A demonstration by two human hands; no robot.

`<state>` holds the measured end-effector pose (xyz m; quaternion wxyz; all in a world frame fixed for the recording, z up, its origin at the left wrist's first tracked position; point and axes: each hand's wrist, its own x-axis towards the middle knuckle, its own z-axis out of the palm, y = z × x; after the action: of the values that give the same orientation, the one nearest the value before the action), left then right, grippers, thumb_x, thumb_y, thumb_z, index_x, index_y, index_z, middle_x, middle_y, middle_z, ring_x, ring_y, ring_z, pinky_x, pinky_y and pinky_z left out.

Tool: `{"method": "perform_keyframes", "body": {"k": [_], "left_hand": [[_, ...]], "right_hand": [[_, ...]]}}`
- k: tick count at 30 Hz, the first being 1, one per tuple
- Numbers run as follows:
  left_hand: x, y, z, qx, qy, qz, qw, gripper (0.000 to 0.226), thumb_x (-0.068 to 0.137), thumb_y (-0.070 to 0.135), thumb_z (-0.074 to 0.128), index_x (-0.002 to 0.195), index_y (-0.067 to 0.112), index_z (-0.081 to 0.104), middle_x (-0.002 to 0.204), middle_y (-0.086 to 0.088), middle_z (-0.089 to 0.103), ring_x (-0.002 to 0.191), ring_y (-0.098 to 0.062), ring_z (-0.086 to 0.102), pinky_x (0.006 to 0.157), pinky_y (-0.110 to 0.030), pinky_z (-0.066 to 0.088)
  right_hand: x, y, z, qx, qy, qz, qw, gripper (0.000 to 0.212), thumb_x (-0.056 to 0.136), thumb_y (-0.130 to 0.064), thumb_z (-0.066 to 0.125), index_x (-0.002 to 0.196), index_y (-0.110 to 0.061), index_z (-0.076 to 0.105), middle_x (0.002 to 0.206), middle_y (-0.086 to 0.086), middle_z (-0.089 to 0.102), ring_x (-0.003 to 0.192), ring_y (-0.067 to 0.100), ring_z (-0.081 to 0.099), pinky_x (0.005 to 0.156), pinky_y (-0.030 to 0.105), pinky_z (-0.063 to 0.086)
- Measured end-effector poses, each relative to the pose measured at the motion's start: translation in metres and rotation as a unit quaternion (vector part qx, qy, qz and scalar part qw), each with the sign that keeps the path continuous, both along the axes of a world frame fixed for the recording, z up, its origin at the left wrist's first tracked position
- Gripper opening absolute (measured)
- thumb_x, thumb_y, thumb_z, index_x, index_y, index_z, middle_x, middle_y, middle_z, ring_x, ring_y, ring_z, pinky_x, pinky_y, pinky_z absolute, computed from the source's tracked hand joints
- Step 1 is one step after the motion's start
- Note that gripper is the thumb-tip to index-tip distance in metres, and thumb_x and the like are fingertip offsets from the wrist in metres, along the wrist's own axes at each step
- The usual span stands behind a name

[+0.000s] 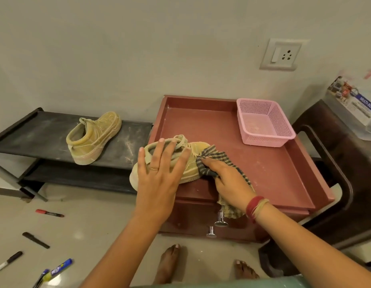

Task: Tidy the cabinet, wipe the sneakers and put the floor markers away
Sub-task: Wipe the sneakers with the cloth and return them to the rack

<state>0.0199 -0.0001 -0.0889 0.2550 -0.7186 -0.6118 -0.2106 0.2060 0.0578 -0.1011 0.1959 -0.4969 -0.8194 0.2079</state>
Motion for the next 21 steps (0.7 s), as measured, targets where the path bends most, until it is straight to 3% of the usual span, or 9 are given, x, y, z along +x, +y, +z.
{"method": "perform_keyframes", "body": {"k": [2,5,8,12,15,18,21], "left_hand": [[-0.004,-0.001,-0.001,0.005,0.021,-0.027,0.999,0.069,0.067,0.003,0.071,0.129,0.024,0.051,0.128,-0.009,0.055,0.129,-0.029,0.042,0.11,-0.06,0.019],[-0.019,0.0,0.008,-0.004,0.027,-0.076,0.997,0.064,0.064,0.015,0.08,0.123,0.027,0.06,0.103,-0.001,0.061,0.103,-0.023,0.057,0.109,-0.056,0.023],[-0.031,0.007,0.018,-0.044,-0.032,-0.129,0.99,0.067,0.058,0.022,0.087,0.119,0.031,0.062,0.087,0.006,0.054,0.087,-0.016,0.053,0.104,-0.048,0.024],[-0.052,0.017,0.031,-0.116,-0.125,-0.171,0.97,0.071,0.059,0.027,0.089,0.124,0.031,0.06,0.09,0.011,0.047,0.092,-0.011,0.04,0.1,-0.044,0.024],[-0.077,0.016,0.045,-0.163,-0.182,-0.165,0.956,0.066,0.065,0.042,0.075,0.127,0.039,0.054,0.092,0.013,0.047,0.094,-0.014,0.041,0.097,-0.044,0.032],[-0.076,0.014,0.049,-0.148,-0.109,-0.125,0.975,0.064,0.07,0.052,0.061,0.131,0.035,0.053,0.103,0.006,0.049,0.108,-0.021,0.042,0.107,-0.058,0.025],[-0.061,0.012,0.041,-0.114,-0.009,-0.076,0.991,0.076,0.066,0.057,0.056,0.132,0.021,0.052,0.128,-0.005,0.046,0.137,-0.032,0.026,0.112,-0.066,0.005]], "right_hand": [[0.0,0.002,0.001,-0.003,0.001,-0.004,1.0,0.059,0.083,0.008,0.041,0.138,-0.015,0.044,0.142,0.002,0.044,0.132,0.016,0.039,0.106,0.014,0.019],[0.0,0.006,0.003,-0.007,0.009,-0.004,1.0,0.056,0.085,0.007,0.042,0.136,-0.017,0.046,0.139,0.002,0.048,0.129,0.018,0.042,0.101,0.011,0.02],[0.006,0.009,0.005,-0.015,0.039,-0.002,0.999,0.056,0.085,0.007,0.042,0.134,-0.018,0.049,0.136,0.002,0.051,0.126,0.018,0.045,0.1,0.013,0.025],[0.009,0.008,0.009,0.037,0.105,-0.02,0.994,0.052,0.084,0.007,0.042,0.13,-0.015,0.053,0.13,0.002,0.056,0.122,0.016,0.047,0.102,0.016,0.028],[0.004,0.008,0.01,0.071,0.121,0.023,0.99,0.053,0.08,0.0,0.04,0.128,-0.016,0.055,0.128,-0.009,0.052,0.121,0.0,0.04,0.106,0.008,0.02],[-0.003,0.009,0.0,0.036,0.078,0.071,0.994,0.05,0.087,-0.001,0.043,0.134,-0.02,0.049,0.137,-0.005,0.048,0.129,0.008,0.039,0.111,0.017,0.022],[-0.003,0.009,-0.007,0.018,0.06,0.069,0.996,0.049,0.09,0.0,0.045,0.135,-0.019,0.047,0.139,-0.002,0.048,0.131,0.011,0.039,0.106,0.009,0.017]]}}
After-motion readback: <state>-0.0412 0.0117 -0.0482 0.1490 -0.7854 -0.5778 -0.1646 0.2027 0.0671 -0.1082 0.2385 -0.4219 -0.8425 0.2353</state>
